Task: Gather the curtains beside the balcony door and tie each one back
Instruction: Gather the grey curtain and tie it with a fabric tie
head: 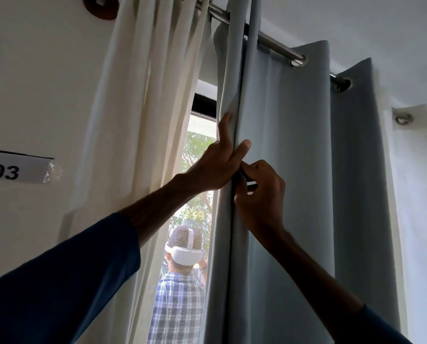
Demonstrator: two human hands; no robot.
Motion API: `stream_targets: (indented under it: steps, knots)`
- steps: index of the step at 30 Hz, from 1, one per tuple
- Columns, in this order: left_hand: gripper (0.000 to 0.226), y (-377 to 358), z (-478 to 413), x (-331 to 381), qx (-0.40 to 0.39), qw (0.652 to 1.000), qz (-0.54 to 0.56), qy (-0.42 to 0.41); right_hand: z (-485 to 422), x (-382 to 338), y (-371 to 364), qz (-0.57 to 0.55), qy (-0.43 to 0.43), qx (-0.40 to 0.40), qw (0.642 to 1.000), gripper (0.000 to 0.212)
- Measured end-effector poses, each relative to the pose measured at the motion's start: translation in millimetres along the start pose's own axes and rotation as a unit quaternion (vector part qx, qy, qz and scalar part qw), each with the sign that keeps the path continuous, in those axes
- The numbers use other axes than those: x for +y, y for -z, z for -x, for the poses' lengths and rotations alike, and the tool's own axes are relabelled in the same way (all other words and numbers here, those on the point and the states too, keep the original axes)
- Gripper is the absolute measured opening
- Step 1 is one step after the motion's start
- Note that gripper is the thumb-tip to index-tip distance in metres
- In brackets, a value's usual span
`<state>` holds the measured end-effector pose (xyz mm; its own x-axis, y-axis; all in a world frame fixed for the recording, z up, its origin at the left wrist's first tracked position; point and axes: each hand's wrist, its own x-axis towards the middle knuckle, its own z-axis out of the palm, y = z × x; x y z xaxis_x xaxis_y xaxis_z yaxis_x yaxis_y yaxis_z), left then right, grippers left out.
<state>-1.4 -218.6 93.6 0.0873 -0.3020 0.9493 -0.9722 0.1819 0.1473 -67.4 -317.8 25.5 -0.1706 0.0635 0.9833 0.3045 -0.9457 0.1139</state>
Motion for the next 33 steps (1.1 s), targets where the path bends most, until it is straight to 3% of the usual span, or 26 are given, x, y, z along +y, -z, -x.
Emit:
stream_targets:
  steps: [6, 12, 17, 20, 26, 29, 32, 33]
  knots:
    - [0.069, -1.0, -2.5, -11.4, 0.037, 0.987, -0.158, 0.006, 1.2, 4.0, 0.4, 0.040, 0.022, -0.016, 0.999, 0.019]
    - [0.038, 2.3, 9.6, -5.4, 0.146, 0.949, -0.276, -0.046, 1.5, 5.3, 1.1, 0.049, 0.012, -0.017, 0.999, 0.023]
    - [0.093, 9.0, 24.7, -4.2, 0.133, 0.956, -0.255, -0.063, 0.2, 4.9, 1.8, 0.047, 0.005, -0.010, 0.999, 0.014]
    - [0.098, 7.1, 25.6, -6.6, 0.166, 0.943, -0.283, -0.049, 0.8, 3.2, 2.7, 0.047, 0.007, -0.005, 0.999, 0.014]
    - [0.063, 5.8, 20.6, -3.0, 0.131, 0.942, -0.308, -0.030, 1.8, 2.9, 2.7, 0.045, 0.000, -0.012, 0.999, 0.019]
    - [0.045, 5.4, 19.3, -3.8, 0.126, 0.955, -0.266, -0.034, 1.9, -0.2, 3.0, 0.046, -0.002, -0.012, 0.999, 0.020]
    - [0.008, 4.0, 15.2, -13.0, 0.114, 0.970, -0.213, -0.039, 3.1, -2.9, 2.6, 0.045, 0.008, -0.011, 0.999, 0.020]
    - [0.007, 3.9, 13.6, -13.8, 0.110, 0.972, -0.206, -0.038, 3.5, -3.5, 1.9, 0.045, 0.012, -0.012, 0.999, 0.020]
